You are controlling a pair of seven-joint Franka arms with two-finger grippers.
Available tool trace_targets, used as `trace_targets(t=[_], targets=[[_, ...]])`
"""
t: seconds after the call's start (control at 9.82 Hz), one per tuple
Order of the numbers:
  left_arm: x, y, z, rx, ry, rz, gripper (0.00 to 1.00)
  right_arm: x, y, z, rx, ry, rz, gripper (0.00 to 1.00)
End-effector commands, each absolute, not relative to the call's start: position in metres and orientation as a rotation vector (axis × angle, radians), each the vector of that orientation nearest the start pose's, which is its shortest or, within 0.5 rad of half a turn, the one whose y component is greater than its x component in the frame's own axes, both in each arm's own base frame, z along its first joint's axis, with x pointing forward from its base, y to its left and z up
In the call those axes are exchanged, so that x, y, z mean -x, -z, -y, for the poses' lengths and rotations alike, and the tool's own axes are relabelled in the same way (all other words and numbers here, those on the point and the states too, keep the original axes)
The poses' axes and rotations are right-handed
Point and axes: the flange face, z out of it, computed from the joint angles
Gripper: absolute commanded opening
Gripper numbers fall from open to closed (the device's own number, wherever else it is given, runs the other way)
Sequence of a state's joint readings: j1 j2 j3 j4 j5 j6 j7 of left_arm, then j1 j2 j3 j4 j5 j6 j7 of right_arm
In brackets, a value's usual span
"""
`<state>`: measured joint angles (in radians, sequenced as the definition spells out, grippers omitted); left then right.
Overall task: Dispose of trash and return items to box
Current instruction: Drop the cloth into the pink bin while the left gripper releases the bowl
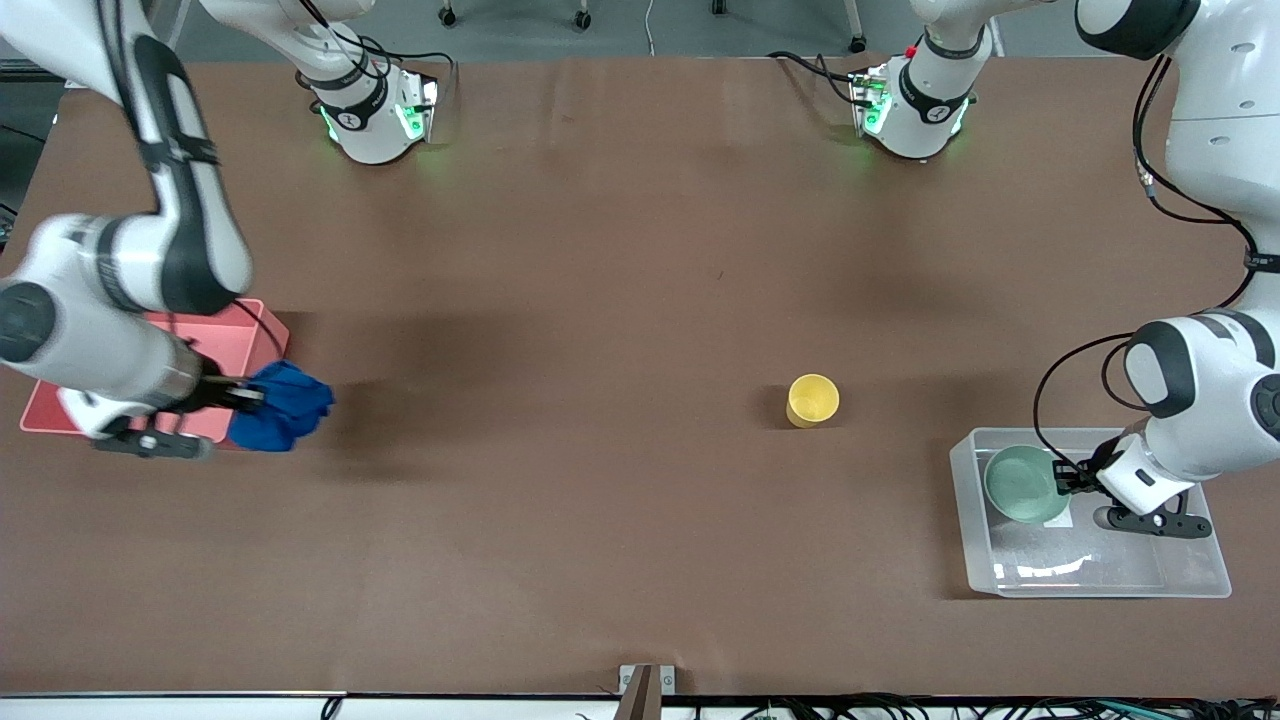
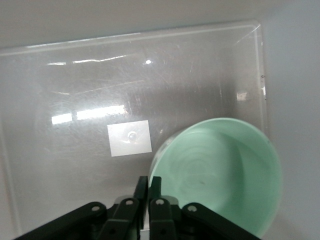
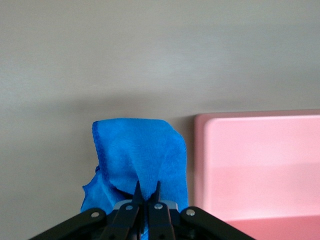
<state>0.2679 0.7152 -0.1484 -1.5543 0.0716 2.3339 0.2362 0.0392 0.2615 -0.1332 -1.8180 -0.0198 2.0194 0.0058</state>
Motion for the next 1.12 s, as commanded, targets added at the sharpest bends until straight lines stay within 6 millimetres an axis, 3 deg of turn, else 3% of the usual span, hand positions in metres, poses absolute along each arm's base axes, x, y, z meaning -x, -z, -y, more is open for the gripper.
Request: trace_targets(t=[0.0, 0.1, 0.2, 0.31, 0.41, 0.51, 0.61, 0.81, 1.02], targets=[[-0.707, -0.217, -0.103, 3.165, 0.089, -0.22, 0.17, -0.593, -0.406, 0.114, 3.175, -0.123, -0.124, 0.01], [-0.708, -0.223, -0.103, 3.159, 0.102, -0.218, 0.5, -0.586, -0.4, 0.147, 3.171, -0.133, -0.161, 0.01], [-0.71, -0.238, -0.109, 3.152, 0.132, -0.209, 0.92, -0.582, -0.395, 0.172, 3.177, -0.131, -0.169, 0.01], [-0.71, -0.261, -0.101, 3.149, 0.12, -0.22, 1.0, -0.579, -0.377, 0.189, 3.179, -0.142, -0.162, 0.01], [-0.708, -0.29, -0.086, 3.155, 0.092, -0.215, 1.0, -0.575, -0.353, 0.208, 3.172, -0.176, -0.153, 0.01], [-0.701, -0.315, -0.065, 3.161, 0.031, -0.167, 1.0, -0.569, -0.336, 0.228, 3.171, -0.177, -0.131, 0.02], [-0.691, -0.328, -0.031, 3.175, -0.067, -0.09, 1.0, -0.564, -0.314, 0.241, 3.168, -0.186, -0.119, 0.02], [-0.669, -0.34, 0.027, 3.193, -0.162, 0.063, 1.0, -0.561, -0.281, 0.25, 3.159, -0.229, -0.129, 0.08], [-0.646, -0.339, 0.072, 3.187, -0.175, 0.211, 1.0, -0.566, -0.275, 0.25, 3.171, -0.194, -0.121, 0.14]])
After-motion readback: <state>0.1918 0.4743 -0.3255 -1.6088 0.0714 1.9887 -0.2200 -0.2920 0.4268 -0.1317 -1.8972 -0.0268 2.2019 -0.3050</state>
